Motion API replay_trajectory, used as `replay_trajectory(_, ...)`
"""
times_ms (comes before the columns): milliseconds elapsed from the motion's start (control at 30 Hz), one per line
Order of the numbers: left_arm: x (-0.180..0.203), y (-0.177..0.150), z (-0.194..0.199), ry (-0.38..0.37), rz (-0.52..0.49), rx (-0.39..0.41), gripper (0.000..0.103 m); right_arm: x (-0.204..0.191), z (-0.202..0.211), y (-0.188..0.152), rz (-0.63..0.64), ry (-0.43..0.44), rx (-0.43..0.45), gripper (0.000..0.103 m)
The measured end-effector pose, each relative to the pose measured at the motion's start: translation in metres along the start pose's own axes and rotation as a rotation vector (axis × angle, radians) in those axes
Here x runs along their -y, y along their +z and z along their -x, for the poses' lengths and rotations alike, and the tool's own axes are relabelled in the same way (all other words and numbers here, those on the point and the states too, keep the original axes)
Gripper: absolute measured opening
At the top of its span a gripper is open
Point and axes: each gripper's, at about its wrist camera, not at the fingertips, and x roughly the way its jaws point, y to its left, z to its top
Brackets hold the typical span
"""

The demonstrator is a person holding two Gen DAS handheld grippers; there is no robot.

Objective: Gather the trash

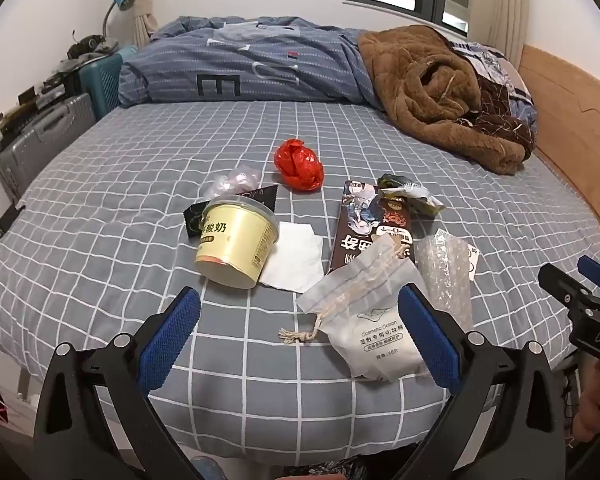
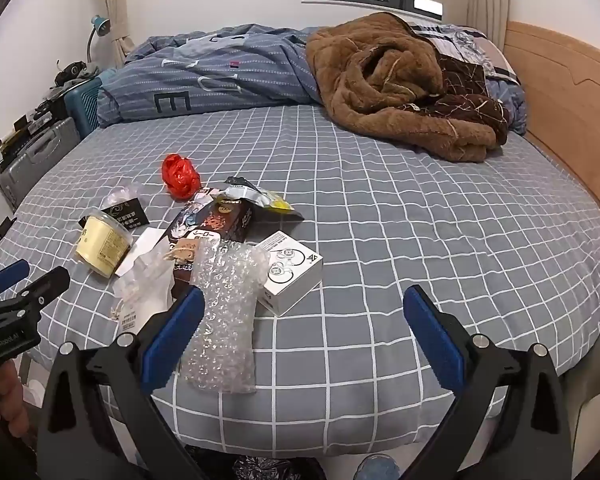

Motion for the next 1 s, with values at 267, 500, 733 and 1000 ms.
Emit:
replay_trajectory(267, -0.0002, -0.0001, -0.001, 0.0, 0.006, -0.007, 0.097, -0.0005, 0.0, -0.0004, 0.002, 0.0, -0.003, 0.096)
replay_trajectory(500, 0.0007, 0.0005, -0.0005, -0.006, 0.002, -0.006, 0.097, -0.0004, -0.0004, -0.0001, -0.002, 0.005, -0.005, 0.096)
replay_trajectory(733, 0.0034, 0.0008, -0.0011, -0.002, -0.004, -0.009, 0.097, -0.0007, -0.0003, -0.0002, 0.0, 0.005, -0.005, 0.096)
replay_trajectory(1000, 0.0043, 0.0, -0.0015, -0.005, -0.006, -0.009, 0.097, -0.0023, -0.0019, -0.0003, 0.007, -0.001, -0.01, 0.096)
